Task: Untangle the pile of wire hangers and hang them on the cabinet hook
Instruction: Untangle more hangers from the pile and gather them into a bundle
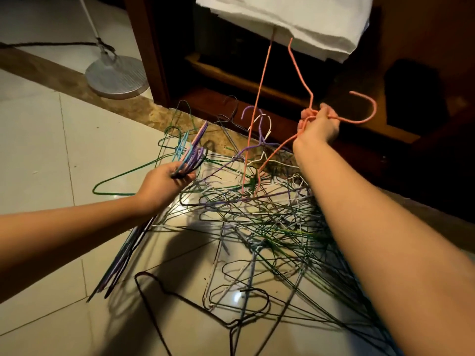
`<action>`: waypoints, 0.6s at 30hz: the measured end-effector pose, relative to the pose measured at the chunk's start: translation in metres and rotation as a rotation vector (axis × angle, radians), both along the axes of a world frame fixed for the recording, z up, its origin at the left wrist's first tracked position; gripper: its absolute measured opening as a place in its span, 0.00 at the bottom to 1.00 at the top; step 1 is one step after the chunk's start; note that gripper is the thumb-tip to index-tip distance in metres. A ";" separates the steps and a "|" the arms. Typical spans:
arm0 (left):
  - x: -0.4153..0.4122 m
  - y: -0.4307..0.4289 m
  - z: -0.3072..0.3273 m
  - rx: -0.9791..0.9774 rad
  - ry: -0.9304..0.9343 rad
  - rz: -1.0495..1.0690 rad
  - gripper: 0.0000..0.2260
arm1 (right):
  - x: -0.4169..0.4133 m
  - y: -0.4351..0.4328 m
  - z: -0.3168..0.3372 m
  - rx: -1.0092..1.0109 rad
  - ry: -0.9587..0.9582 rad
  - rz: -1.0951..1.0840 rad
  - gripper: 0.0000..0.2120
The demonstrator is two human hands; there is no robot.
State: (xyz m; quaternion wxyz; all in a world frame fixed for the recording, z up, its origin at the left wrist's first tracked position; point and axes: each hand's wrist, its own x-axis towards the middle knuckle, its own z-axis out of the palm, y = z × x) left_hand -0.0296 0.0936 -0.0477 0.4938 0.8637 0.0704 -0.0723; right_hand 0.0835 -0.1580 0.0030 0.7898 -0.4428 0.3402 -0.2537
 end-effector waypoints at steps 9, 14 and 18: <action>0.008 0.033 -0.002 -0.148 0.029 0.154 0.10 | -0.014 0.058 0.002 0.014 -0.043 0.049 0.11; 0.005 0.055 0.003 -0.282 0.004 0.258 0.10 | -0.038 0.087 0.007 -0.225 -0.094 0.292 0.11; 0.006 0.062 0.007 -0.325 0.026 0.293 0.09 | -0.055 0.113 -0.012 -0.442 -0.051 0.490 0.11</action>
